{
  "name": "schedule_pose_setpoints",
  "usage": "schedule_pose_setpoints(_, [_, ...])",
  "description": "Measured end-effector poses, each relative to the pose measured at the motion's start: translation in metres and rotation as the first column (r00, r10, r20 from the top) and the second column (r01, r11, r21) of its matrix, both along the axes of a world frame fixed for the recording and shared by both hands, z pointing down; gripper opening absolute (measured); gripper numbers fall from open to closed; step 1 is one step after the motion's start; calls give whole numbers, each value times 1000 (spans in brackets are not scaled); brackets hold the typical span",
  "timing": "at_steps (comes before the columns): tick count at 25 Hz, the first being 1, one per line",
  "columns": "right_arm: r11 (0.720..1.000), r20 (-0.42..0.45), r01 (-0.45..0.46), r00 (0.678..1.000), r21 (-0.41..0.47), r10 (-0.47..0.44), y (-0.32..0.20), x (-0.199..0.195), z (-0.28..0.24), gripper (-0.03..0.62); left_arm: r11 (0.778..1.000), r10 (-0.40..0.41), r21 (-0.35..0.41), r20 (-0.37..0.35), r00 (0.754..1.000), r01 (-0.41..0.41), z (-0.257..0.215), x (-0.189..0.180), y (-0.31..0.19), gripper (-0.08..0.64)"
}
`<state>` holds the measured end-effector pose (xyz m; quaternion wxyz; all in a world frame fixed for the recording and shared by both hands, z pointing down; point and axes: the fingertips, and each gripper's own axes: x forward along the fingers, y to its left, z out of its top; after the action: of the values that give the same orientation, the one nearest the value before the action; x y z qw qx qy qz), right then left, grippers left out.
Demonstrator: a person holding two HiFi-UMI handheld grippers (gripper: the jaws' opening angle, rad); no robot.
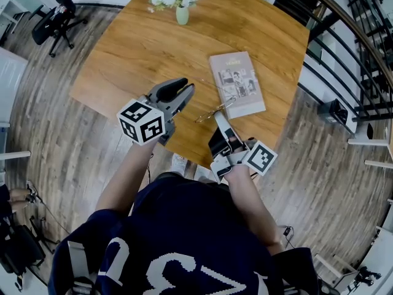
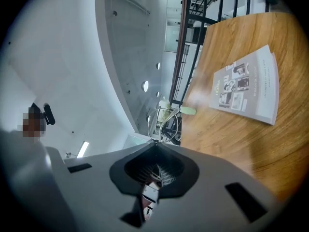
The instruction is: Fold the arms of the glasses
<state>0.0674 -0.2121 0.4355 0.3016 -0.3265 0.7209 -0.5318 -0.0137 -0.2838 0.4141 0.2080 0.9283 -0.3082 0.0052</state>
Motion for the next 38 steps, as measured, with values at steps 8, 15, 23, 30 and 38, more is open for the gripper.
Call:
schedule_pose_setpoints(8, [1000, -13, 1, 1000, 7, -1, 3, 0, -1, 28, 994, 108, -20, -20, 994, -109, -8, 18, -28, 143])
schedule_pose_setpoints(15, [1000, -23, -27, 999, 1, 27, 1, 11, 1, 28, 961, 239, -116, -105, 965, -250, 1, 31, -7, 39])
schedule_pose_setpoints(23, [999, -32, -42, 999, -12, 41, -6, 15, 9, 28, 876, 403, -226, -145, 904, -426, 28, 47, 49, 38])
schedule_pose_setpoints(30, [998, -30, -43, 999, -40, 42, -7, 15, 20, 28, 919, 310, -204, -150, 939, -336, 31, 37, 48, 37])
schedule_pose_setpoints(38, [941, -53, -146, 989, -305, 136, -4, 23, 114, 28, 998, 33, -63, 86, 996, -28, 47, -17, 34, 31])
